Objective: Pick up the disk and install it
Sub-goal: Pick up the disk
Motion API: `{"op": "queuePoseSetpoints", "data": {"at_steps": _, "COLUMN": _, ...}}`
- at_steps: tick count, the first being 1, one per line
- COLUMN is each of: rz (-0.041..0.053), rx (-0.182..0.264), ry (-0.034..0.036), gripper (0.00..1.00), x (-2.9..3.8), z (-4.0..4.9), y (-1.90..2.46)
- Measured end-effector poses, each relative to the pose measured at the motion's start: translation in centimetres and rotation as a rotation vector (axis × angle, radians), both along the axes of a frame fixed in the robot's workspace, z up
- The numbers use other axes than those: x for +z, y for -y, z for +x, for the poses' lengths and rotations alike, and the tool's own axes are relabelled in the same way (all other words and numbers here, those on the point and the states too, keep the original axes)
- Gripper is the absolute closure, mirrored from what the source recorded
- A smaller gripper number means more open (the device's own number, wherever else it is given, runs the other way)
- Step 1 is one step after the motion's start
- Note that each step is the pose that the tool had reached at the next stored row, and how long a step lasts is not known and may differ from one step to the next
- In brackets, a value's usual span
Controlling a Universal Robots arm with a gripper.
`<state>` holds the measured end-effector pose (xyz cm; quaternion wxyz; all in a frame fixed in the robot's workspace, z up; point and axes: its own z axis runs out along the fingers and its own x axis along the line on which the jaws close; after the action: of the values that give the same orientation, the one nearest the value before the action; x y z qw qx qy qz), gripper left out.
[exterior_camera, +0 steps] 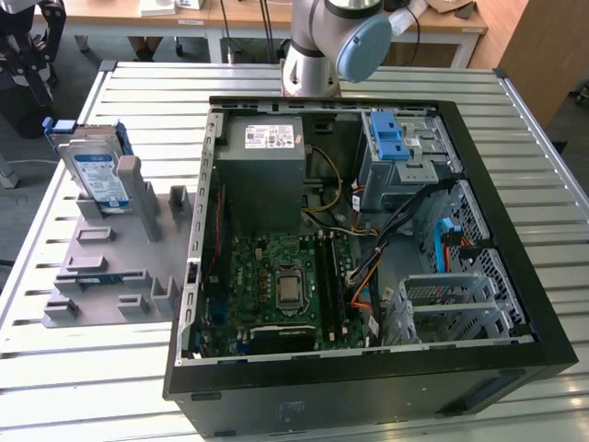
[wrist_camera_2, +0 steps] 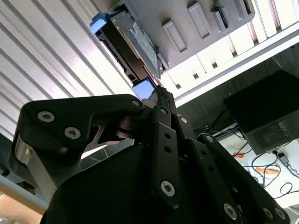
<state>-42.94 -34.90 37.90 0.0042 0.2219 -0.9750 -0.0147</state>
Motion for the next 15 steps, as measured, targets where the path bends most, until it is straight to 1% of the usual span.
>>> {"op": "queuePoseSetpoints", "data": {"at_steps": 4, "rz": 0.0000, "rx": 0.001, "ry": 0.0001, "gripper": 0.89, "x": 0.00, "z": 0.00, "y": 0.00}}
{"op": "queuePoseSetpoints", "data": {"at_steps": 6, "rz": 0.0000, "rx": 0.009, "ry": 0.0001, "gripper": 0.89, "x": -0.01, "z": 0.00, "y": 0.00}}
{"op": "queuePoseSetpoints", "data": {"at_steps": 10, "rz": 0.0000, "rx": 0.062, "ry": 0.0001, "gripper": 0.89, "x": -0.01, "z": 0.00, "y": 0.00}}
{"op": "queuePoseSetpoints", "data": {"at_steps": 15, "rz": 0.0000, "rx": 0.141, "ry": 0.0000, "gripper": 0.89, "x": -0.02, "z": 0.00, "y": 0.00}}
